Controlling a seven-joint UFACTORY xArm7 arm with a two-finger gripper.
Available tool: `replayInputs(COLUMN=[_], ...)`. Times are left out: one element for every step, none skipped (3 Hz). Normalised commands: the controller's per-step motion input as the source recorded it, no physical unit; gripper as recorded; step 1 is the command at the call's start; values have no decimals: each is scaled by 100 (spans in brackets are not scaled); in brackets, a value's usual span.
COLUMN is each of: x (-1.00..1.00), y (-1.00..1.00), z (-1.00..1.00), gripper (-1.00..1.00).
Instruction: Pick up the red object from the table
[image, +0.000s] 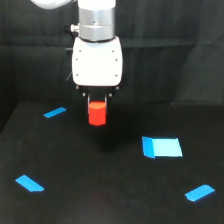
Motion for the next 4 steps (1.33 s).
replayInputs(x=[9, 13, 11, -6], y=[6, 13, 0, -14], z=[89, 45, 27, 19], gripper=[-100, -100, -96, -95])
